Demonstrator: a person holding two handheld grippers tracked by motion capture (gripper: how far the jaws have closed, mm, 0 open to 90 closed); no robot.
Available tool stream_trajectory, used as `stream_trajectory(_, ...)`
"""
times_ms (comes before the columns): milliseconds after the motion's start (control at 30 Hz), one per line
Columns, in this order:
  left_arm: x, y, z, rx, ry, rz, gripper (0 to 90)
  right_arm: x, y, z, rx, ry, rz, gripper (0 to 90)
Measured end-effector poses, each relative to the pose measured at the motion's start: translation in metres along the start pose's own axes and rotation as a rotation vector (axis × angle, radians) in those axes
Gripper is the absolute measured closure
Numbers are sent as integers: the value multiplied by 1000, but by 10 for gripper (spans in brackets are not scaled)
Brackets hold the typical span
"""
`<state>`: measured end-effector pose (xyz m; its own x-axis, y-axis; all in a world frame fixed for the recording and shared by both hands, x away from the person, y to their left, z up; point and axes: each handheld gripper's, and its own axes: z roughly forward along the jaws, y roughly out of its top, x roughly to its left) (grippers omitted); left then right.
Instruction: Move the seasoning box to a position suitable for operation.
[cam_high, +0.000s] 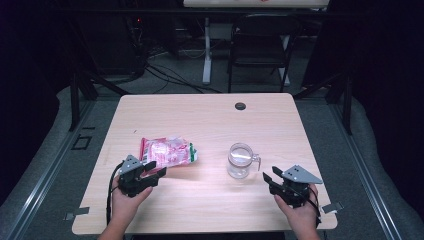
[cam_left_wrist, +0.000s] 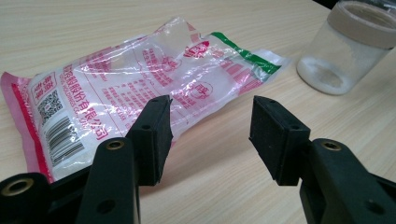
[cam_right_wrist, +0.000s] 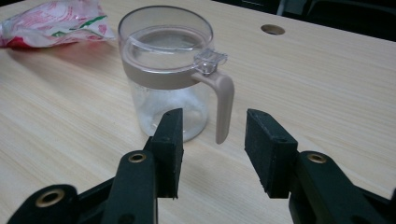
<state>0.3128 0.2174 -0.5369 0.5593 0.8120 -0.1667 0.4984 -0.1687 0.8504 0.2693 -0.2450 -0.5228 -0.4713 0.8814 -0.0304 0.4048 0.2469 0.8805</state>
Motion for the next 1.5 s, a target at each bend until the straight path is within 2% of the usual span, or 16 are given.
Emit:
stream_trajectory(133, 0, 0, -1, -6, 11, -2, 484, 2, -2, 4, 7, 6, -1, 560)
stream_trajectory(200, 1, 0, -1, -9, 14, -5, 484, 0, -3, 6, 5, 4, 21, 568)
stream_trajectory(400, 1, 0, -3, -2, 42, 25, 485, -4, -6, 9, 10, 1, 41, 580)
stream_trajectory(633, 0, -2, -7, -7, 58, 42, 486, -6, -6, 15, 4, -7, 35, 582)
stream_trajectory(833, 1, -6, -13, -8, 59, 33, 486, -9, -8, 27, 33, -7, 35, 586)
stream_trajectory(933, 0, -8, -16, -11, 54, 37, 487, -9, -7, 33, 46, -5, 14, 588)
stream_trajectory(1167, -4, -13, -22, 3, 59, 72, 488, -7, -5, 52, 80, -11, -1, 618)
stream_trajectory(1500, -3, -21, -33, -2, 87, 63, 488, -9, -2, 68, 97, -22, 14, 667)
